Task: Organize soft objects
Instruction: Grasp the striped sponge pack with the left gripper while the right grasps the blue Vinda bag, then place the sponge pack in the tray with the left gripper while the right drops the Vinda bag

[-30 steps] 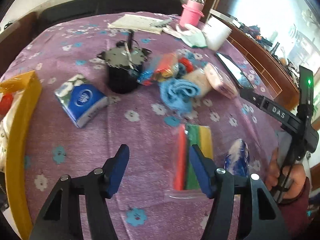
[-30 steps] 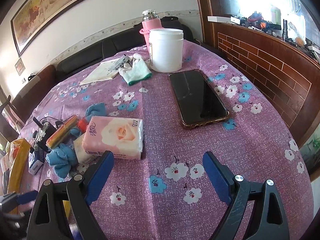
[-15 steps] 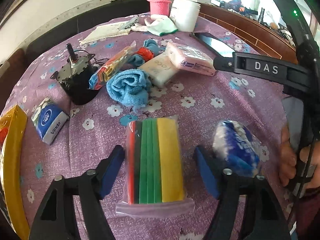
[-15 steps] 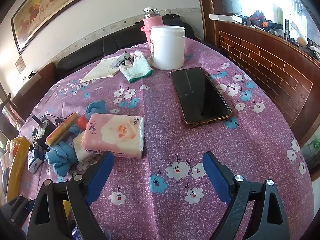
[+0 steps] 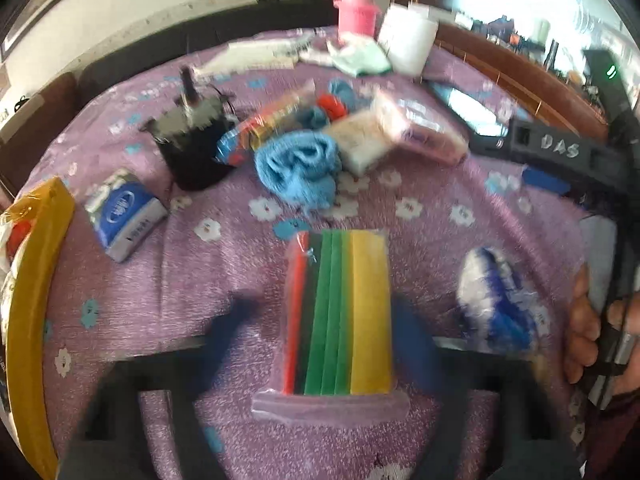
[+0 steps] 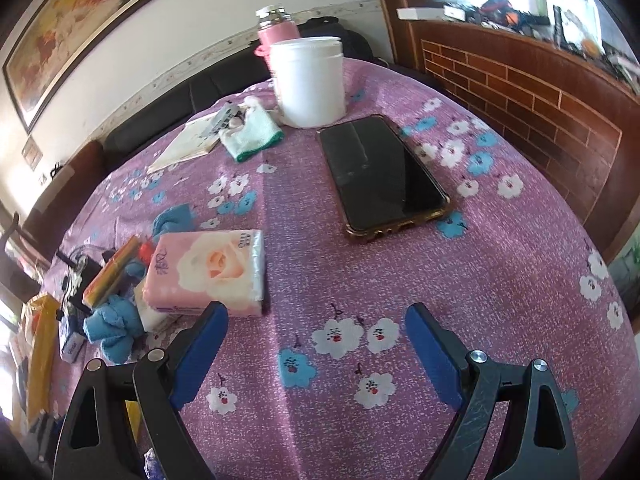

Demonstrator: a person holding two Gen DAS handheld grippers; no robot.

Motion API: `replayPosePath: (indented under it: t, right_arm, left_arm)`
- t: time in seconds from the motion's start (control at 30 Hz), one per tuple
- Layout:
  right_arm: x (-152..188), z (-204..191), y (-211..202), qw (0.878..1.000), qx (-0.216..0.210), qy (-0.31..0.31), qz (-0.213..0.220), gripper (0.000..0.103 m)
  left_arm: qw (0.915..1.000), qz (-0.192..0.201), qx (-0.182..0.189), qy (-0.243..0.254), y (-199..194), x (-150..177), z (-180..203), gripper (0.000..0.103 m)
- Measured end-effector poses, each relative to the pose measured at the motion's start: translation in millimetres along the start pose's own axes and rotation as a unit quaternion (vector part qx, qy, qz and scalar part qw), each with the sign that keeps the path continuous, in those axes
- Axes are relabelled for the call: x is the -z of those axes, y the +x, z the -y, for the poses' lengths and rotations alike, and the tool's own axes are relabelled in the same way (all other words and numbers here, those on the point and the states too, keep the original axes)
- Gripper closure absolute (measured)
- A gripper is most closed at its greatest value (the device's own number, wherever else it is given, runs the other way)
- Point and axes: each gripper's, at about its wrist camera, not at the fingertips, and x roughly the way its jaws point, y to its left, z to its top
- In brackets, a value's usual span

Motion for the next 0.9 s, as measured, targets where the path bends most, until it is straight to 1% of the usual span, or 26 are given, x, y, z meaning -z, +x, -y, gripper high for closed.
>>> replayPosePath:
  t: [0.03,0.1,0.13,0.17,0.2,0.27,0.33,0.43,0.53,0.63,0.67,0.7,0.77,0.8,0.87,0.9]
  right_arm:
    - [-0.6,4.5,0.4,1.0,-0.008,0.011,-0.001,0.01]
    - [-2.1,6.4,0.4,1.0,-0.024,0.013,-0.003,0.006]
    - [-2.8,5.7,0.5,1.0,-0.024,0.008,-0.008,0.006]
    - [-1.2,4.4,-2.8,1.0,-0.006,-0.002,-0.013,0.006]
    - [2.2,3.4,-9.4,1.0,0.003,-0.008,-0.011,0.006]
    - [13.6,0.8,-32.1,1.0,-0.026,-0.014,-0.002,0.006]
    - [25.5,-8.1,-50.5,0.999,-0.042,-0.025,-0.003,0.006]
    - [45.3,-32.4,-64.0,0.997,-0.042,-0.063,-0.014,0.006]
    - [64.6,-60.3,-62.9,0.993,-0.029,-0.109,-0.036,0.006]
    - [80.7,-85.0,-57.4,0.988,-0.024,-0.141,-0.055,0.006]
    - [86.1,-90.7,-56.9,0.987,-0.02,-0.149,-0.056,0.006]
    - [89.5,-96.5,-56.0,0.986,-0.014,-0.156,-0.054,0.006]
    - [93.2,-104.7,-52.9,0.984,-0.003,-0.169,-0.051,0.006]
    - [94.9,-108.2,-51.6,0.984,0.002,-0.173,-0.051,0.006]
    - [96.9,-111.4,-48.2,0.983,0.013,-0.176,-0.055,0.006]
    - [98.0,-112.7,-46.4,0.982,0.018,-0.177,-0.057,0.007]
  left_arm:
    - [1.0,0.001,0.003,-0.002,-3.7,2.6,-2.6,0.066]
    - [0.9991,-0.004,0.033,-0.025,-11.5,7.7,-14.8,0.066]
    - [0.9984,-0.004,0.046,-0.033,-15.5,10.0,-19.8,0.066]
    - [0.9974,-0.002,0.058,-0.042,-22.1,13.7,-25.8,0.066]
    - [0.997,0.005,0.061,-0.048,-30.8,18.4,-31.7,0.066]
    - [0.997,0.018,0.056,-0.051,-46.0,26.7,-42.2,0.066]
    - [0.9958,0.019,0.06,-0.066,-54.4,35.5,-54.9,0.066]
    - [0.9941,0.015,0.065,-0.086,-56.6,45.9,-65.7,0.066]
    - [0.9938,-0.001,0.056,-0.096,-47.2,52.9,-68.1,0.065]
    - [0.994,-0.001,0.057,-0.094,-45.7,53.7,-67.9,0.056]
    - [0.994,-0.002,0.059,-0.091,-45.3,52.9,-66.7,0.05]
    - [0.9945,-0.001,0.062,-0.085,-44.7,52.6,-63.9,0.047]
    - [0.9956,0.004,0.06,-0.071,-44.4,54.1,-58.1,0.037]
    - [0.9965,0.009,0.056,-0.062,-44.0,55.3,-53.6,0.034]
    - [0.9985,0.005,0.039,-0.038,-42.3,55.1,-43.4,0.029]
    - [0.9989,0.004,0.034,-0.032,-41.6,54.8,-41.3,0.029]
